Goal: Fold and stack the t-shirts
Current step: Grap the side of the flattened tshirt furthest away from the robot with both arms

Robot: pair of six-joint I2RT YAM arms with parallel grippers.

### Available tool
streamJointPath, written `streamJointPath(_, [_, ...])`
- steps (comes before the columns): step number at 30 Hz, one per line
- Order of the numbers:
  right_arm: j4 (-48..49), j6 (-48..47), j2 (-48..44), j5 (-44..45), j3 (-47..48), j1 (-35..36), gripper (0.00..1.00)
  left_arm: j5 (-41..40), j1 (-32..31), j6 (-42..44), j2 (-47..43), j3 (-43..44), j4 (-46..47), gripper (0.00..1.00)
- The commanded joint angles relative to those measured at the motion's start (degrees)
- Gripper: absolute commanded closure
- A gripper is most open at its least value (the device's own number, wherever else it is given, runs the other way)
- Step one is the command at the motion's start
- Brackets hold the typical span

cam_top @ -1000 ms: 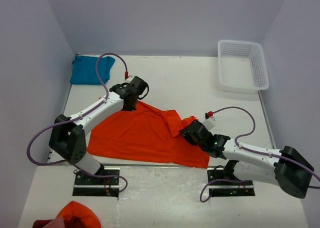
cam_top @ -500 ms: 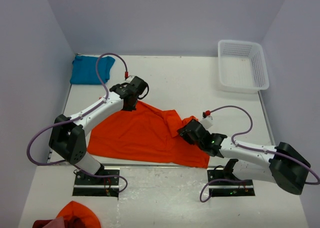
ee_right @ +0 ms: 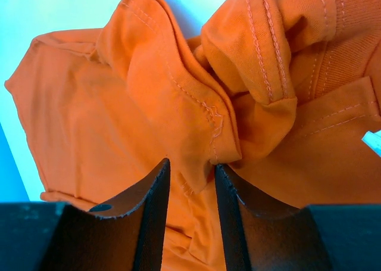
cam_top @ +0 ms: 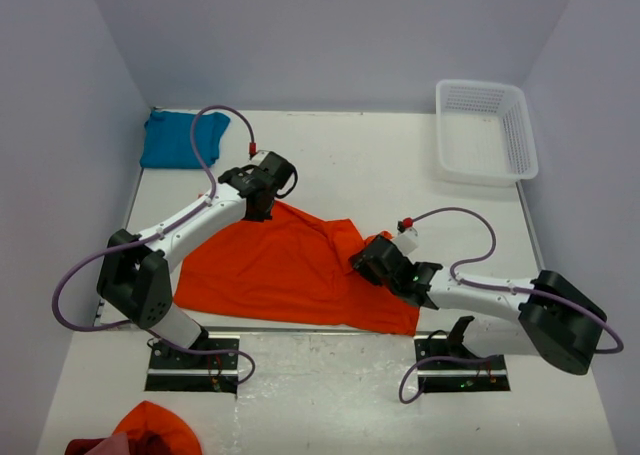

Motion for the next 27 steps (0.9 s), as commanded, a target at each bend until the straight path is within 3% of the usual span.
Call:
streamJointPath(1, [1.6, 0.4, 1.9, 1.9, 2.1, -0.3, 0.63, 0.6, -0.3, 1.2, -2.1, -0.7, 0.8, 1.00])
streamJointPath(12, [-3.5, 4.0, 4.8, 5.2, 3.6, -1.0, 0.66, 1.6, -0.4, 1.3, -2.8, -2.2, 1.5, 1.00])
streamJointPath(21, [-5.9, 3.4, 2.1, 6.8, 3.3, -2.4, 0.66, 2.0, -0.7, 1.2, -2.9, -2.9, 1.7, 1.00])
streamJointPath(27, [-5.9, 1.6, 0.6, 6.8, 3.8, -3.4, 0.72, 2.4, -1.0, 1.1, -3.0, -3.5, 2.2, 1.00])
